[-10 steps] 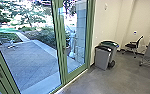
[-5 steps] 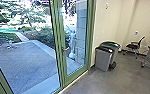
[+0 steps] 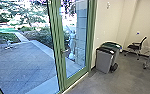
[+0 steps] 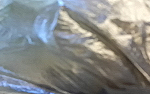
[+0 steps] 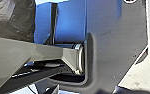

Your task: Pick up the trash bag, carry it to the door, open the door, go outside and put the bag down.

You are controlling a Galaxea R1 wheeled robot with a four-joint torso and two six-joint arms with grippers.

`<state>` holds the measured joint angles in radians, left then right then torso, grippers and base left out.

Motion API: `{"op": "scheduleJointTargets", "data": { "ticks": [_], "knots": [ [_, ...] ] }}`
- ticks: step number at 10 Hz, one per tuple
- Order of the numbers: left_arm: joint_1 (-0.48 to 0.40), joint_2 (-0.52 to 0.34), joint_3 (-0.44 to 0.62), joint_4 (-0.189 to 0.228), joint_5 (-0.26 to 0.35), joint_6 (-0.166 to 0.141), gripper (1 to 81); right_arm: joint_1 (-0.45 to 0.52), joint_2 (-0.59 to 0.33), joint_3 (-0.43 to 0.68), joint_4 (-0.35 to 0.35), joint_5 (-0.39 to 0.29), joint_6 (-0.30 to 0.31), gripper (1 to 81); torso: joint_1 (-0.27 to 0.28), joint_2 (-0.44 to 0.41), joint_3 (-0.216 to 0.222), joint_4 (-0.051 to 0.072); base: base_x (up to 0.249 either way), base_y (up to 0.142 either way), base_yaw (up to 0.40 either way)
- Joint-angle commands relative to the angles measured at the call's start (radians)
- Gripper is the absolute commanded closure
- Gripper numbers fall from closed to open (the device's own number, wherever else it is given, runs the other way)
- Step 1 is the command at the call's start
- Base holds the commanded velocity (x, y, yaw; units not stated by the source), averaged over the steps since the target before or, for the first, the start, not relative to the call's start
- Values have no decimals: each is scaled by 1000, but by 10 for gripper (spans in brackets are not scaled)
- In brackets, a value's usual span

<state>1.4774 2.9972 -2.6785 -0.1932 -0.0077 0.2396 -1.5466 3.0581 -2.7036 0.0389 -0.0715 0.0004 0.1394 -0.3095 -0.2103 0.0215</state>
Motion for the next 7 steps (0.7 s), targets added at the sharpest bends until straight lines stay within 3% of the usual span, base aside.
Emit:
{"op": "scheduleJointTargets", "data": {
  "ticks": [1,7],
  "knots": [
    [-45,-4,2,12,54,10,811,33,7,-13,-5,-62,-2,10,0,0,0,0,170,0,0],
    [-45,-4,2,12,54,10,811,24,12,-13,-8,-48,-2,10,0,0,0,0,169,0,0]
  ]
}}
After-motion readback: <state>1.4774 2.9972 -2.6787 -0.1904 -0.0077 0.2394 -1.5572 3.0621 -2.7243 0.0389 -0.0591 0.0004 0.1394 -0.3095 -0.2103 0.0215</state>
